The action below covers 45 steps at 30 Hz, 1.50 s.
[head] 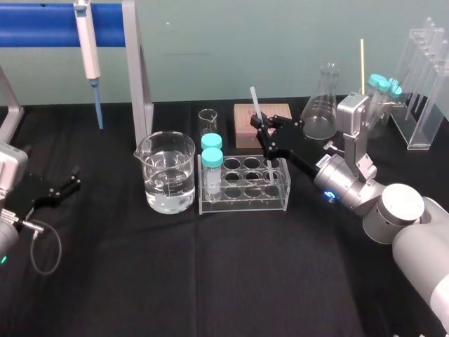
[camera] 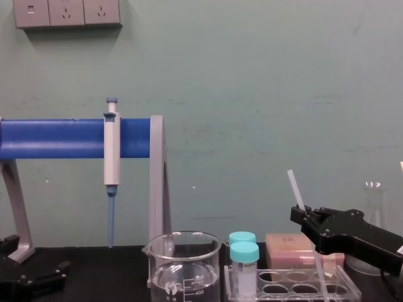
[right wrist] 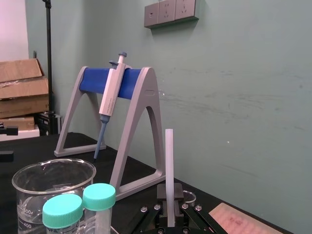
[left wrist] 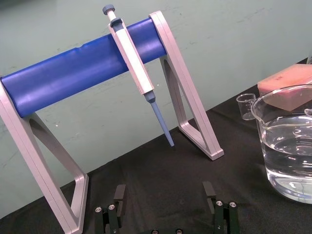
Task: Pick up the stirring rod with one hand, then place it down.
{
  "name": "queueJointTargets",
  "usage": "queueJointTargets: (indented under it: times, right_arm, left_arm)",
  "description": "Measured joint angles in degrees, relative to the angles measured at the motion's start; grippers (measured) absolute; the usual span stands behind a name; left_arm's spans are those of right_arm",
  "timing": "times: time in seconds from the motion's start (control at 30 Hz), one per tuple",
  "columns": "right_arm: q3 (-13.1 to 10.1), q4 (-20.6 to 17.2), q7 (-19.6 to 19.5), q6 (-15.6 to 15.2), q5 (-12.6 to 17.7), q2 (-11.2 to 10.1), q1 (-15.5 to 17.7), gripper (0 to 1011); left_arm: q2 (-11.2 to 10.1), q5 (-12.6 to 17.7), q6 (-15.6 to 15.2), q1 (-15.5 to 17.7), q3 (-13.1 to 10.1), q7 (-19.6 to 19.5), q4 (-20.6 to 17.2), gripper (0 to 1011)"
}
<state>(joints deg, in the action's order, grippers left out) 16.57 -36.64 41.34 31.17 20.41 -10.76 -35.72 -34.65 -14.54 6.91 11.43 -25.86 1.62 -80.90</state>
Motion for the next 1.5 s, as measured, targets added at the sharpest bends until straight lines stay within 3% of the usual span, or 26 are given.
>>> queueJointTargets:
  times: [0.47,0.7,1.2,1.5]
  right_arm:
    - [0.0,0.0,0.11,0.08,0.09,0.0,0.0,96]
    - [0.0,0.0,0.15,0.11,0.09,0.0,0.0,273]
    - [0.0,0.0,0.2,0.11,0.09,0.0,0.0,785]
    - [0.0,0.01,0.19,0.11,0.08,0.0,0.0,999]
  left_arm:
    - [0.0,0.0,0.0,0.0,0.0,0.0,0.0,1000]
    - [0.0,0.0,0.0,0.0,0.0,0.0,0.0,1000]
    - [0.0,0.0,0.0,0.0,0.0,0.0,0.0,1000]
    - [0.0,0.0,0.0,0.0,0.0,0.0,0.0,1000]
